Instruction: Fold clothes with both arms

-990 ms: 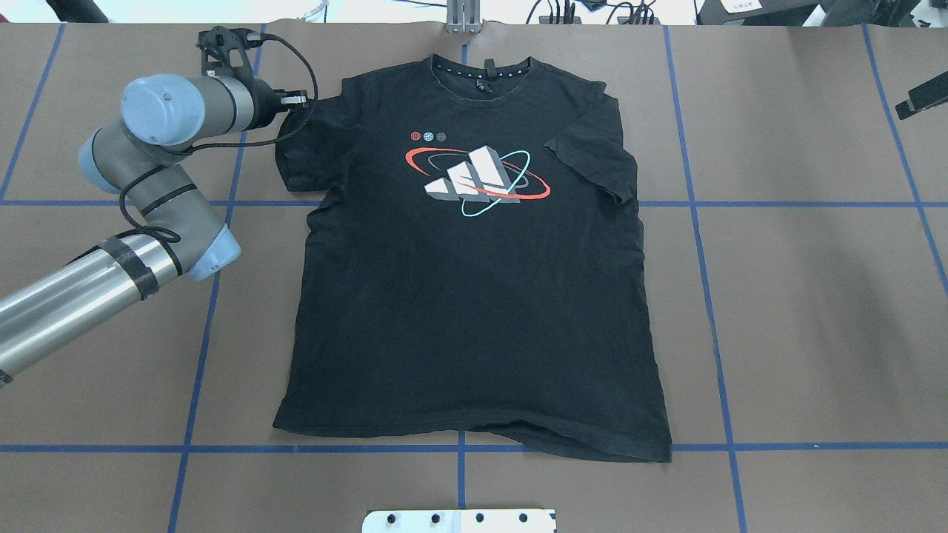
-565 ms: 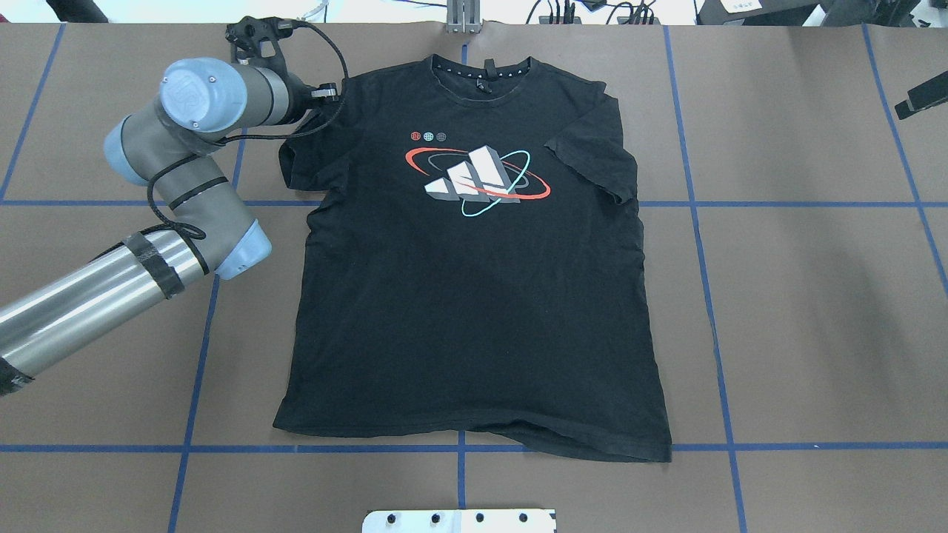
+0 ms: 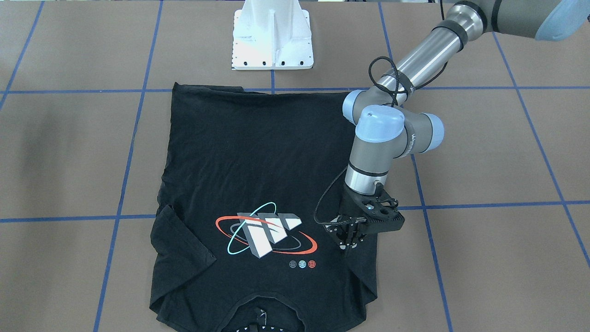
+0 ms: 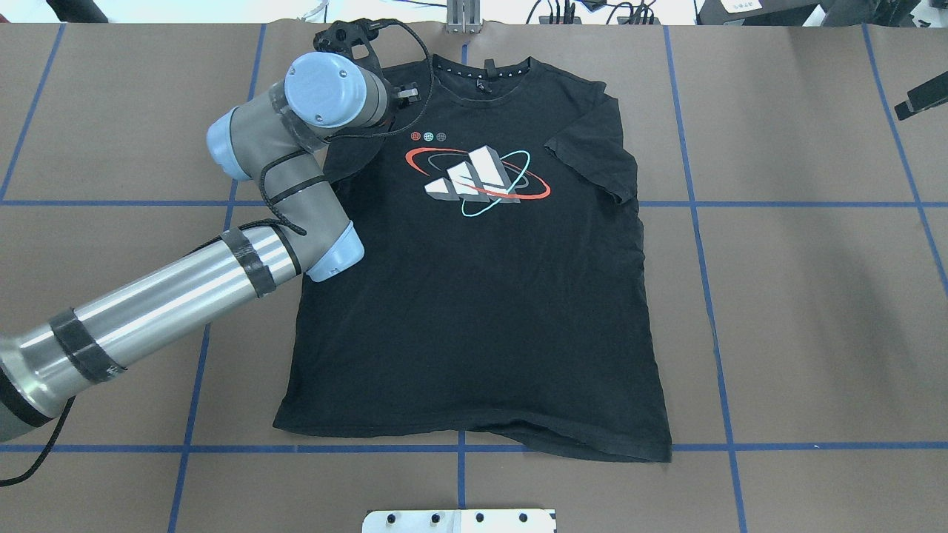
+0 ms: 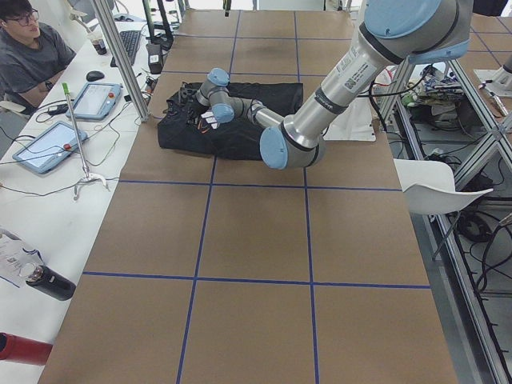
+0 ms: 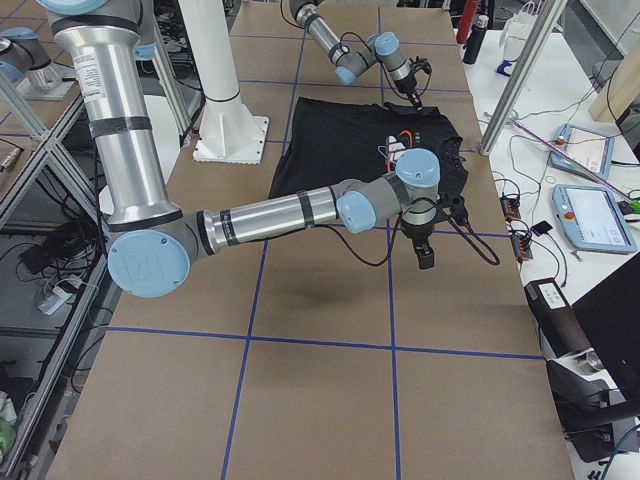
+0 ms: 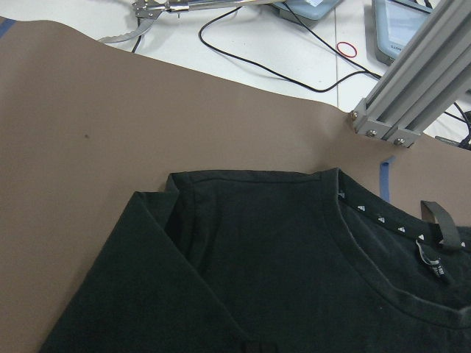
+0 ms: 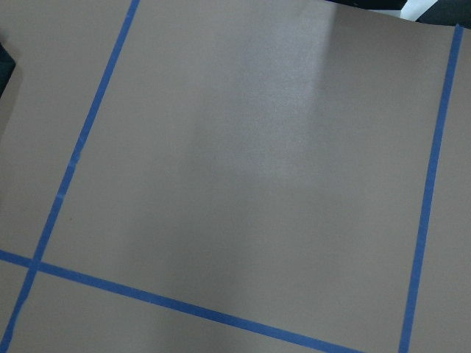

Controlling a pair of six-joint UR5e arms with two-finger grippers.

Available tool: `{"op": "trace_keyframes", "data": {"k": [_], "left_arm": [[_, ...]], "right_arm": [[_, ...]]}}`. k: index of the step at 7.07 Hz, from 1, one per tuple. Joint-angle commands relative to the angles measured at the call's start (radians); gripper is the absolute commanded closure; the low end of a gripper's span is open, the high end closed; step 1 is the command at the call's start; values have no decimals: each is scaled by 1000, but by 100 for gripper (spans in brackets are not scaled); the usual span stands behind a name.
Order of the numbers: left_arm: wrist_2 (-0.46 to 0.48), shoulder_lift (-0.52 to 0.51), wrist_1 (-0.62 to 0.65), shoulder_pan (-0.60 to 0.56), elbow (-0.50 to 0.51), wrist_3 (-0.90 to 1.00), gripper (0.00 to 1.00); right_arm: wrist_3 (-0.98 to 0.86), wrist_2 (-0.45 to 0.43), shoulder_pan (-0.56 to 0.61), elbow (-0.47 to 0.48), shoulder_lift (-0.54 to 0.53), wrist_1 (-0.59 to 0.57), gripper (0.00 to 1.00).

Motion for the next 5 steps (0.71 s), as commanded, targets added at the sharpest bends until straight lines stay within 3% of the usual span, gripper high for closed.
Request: {"op": "trace_keyframes", "data": {"k": [1,2,3,5], "left_arm": [[34,-18,-2,14,41,-3,100],[33,-12,-6,14,31,22,43],[29,-6,-14,11,11,101,0],[-16,75,18,7,-166,187,0]], "right_arm": [[0,0,0,-3,2,0,0],[-2,0,0,-6,6,0,0],[0,0,0,-6,8,0,0],[76,0,-2,15,15,3,0]]}}
